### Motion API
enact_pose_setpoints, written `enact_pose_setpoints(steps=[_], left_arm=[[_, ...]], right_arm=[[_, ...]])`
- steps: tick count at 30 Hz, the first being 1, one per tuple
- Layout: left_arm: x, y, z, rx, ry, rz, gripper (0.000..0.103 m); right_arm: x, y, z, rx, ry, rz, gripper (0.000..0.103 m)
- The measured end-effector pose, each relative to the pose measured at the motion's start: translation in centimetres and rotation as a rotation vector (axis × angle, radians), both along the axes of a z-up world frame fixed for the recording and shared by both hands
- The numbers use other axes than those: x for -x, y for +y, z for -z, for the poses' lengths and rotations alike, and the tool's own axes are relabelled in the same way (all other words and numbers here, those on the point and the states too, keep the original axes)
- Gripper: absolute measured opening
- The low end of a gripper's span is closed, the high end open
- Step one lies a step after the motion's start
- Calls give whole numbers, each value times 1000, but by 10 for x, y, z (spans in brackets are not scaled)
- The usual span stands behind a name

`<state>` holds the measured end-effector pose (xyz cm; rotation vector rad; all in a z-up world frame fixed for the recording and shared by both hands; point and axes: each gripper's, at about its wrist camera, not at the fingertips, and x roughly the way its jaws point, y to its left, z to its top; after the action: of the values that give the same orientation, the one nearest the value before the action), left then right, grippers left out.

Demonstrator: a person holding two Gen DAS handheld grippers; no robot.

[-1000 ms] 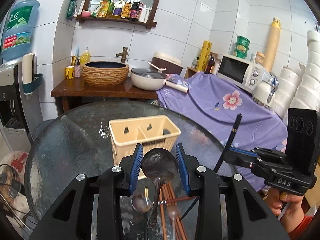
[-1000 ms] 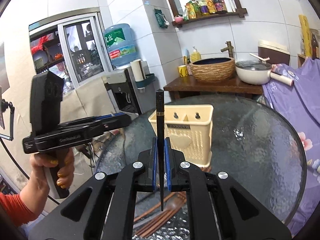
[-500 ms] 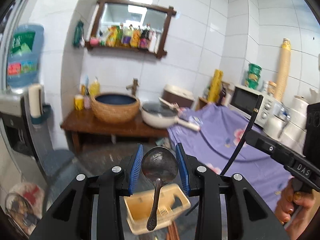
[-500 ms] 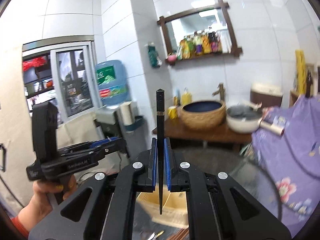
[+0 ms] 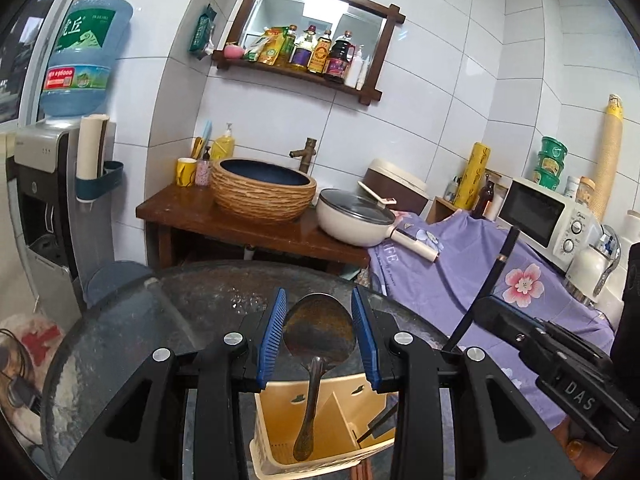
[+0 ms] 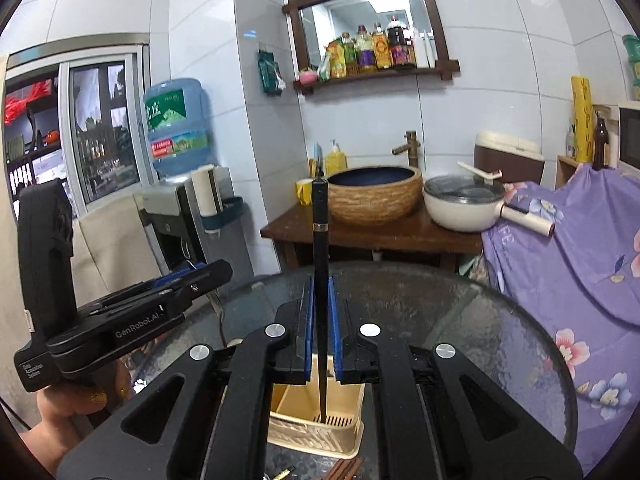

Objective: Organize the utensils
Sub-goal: 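Lower the black chopstick into the cream holder and open the right tool, then reach the right tool down and grasp a metal spoon with a wooden handle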

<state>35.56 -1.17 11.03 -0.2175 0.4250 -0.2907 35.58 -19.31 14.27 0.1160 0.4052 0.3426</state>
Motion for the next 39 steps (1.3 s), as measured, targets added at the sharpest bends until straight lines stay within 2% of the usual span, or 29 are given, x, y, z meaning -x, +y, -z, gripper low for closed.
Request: enact_pose_setpoints(steps=[8, 15, 18, 20, 21, 24, 29, 31, 34, 39], left_arm=[[-7, 0, 35, -10, 75, 8, 33], [-7, -2, 52, -21, 108, 25, 34], [-5, -4, 53, -31, 104, 27, 35], [-4, -5, 53, -36, 104, 32, 41], [-3, -5, 53, -37, 101, 32, 47], [4, -3, 50, -37, 76, 30, 52], [25, 10, 47, 1, 54, 9, 69], [36, 15, 49, 9, 61, 0, 77], [60, 16, 60, -25, 87, 14, 85], [90, 17, 88, -82, 140, 24, 89]], right_arm=[[-6, 0, 38, -12, 77, 4, 8], [-6, -7, 41, -44, 82, 4, 8], [-8, -10, 44, -49, 99, 13, 14], [-10, -12, 46, -48, 104, 25, 34], [-9, -13, 47, -51, 103, 31, 49], [-3, -16, 48, -46, 84, 40, 50], [18, -19, 49, 1, 50, 41, 53], [31, -22, 52, 12, 34, 27, 58], [49, -20, 61, 27, 31, -18, 61], [74, -11, 87, 78, 85, -99, 62]])
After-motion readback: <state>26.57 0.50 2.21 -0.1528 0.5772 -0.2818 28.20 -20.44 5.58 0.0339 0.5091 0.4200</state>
